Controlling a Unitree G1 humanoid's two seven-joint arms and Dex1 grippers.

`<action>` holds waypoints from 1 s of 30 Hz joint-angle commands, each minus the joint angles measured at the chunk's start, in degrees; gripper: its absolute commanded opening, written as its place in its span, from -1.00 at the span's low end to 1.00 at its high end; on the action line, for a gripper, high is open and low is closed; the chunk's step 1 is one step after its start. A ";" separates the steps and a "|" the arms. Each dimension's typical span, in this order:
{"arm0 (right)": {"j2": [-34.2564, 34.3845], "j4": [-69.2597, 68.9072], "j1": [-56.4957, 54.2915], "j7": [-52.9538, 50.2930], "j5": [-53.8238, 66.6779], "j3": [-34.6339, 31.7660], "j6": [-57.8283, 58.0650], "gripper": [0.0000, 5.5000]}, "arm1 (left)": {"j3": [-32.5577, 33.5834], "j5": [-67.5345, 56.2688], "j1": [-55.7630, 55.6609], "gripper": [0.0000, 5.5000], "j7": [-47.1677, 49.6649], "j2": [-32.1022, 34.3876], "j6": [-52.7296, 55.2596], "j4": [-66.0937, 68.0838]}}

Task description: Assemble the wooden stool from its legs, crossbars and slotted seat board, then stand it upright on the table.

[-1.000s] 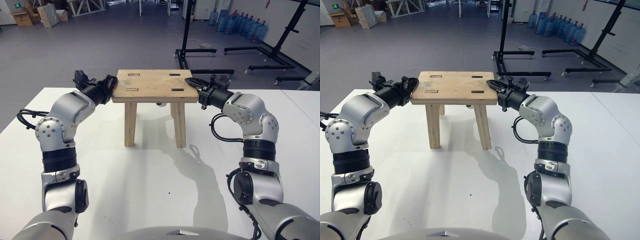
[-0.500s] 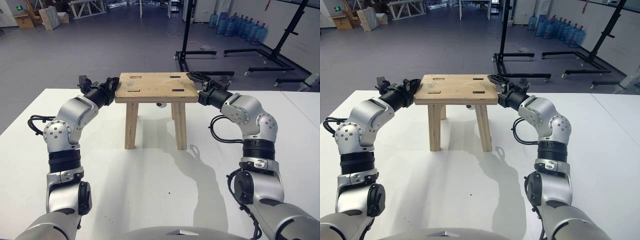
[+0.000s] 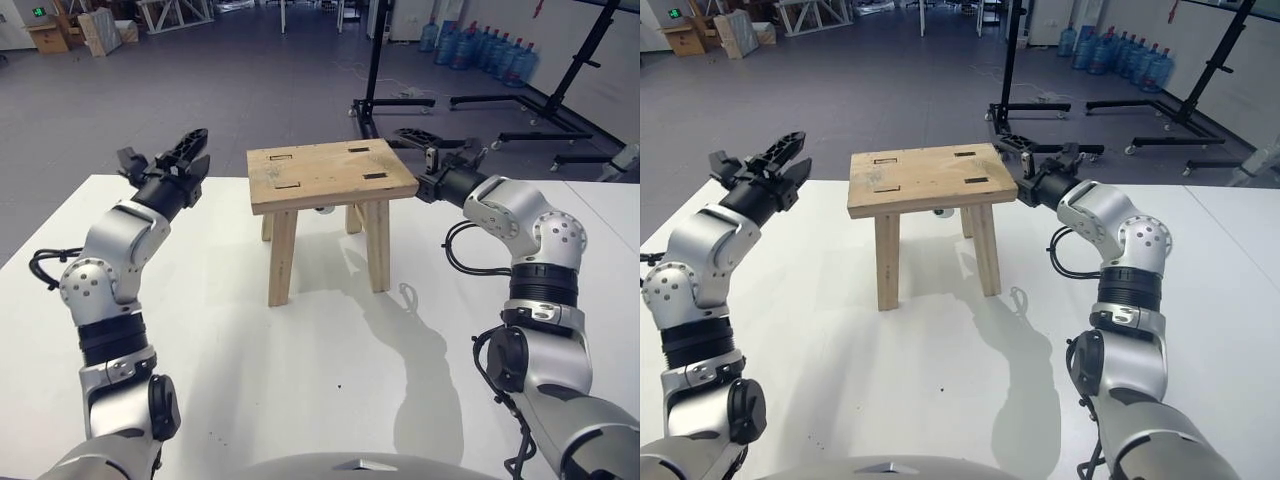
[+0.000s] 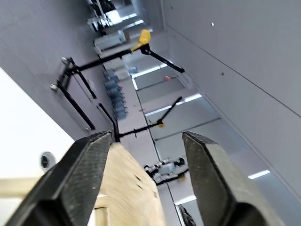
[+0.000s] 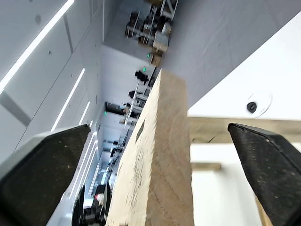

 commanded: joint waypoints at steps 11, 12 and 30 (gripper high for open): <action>3.80 -8.53 13.11 0.70 -11.79 -2.10 -1.26 0.96 | -7.05 21.63 13.01 0.78 -5.48 0.80 1.71 -9.16; 3.02 -10.84 15.37 1.76 -14.20 -1.70 -1.43 0.96 | -8.72 25.33 14.84 0.82 -6.27 1.73 1.99 -11.18; 5.80 -30.12 35.83 15.95 -77.37 20.26 -38.95 0.96 | -25.03 74.67 29.84 0.95 -14.47 -1.52 -13.88 -21.10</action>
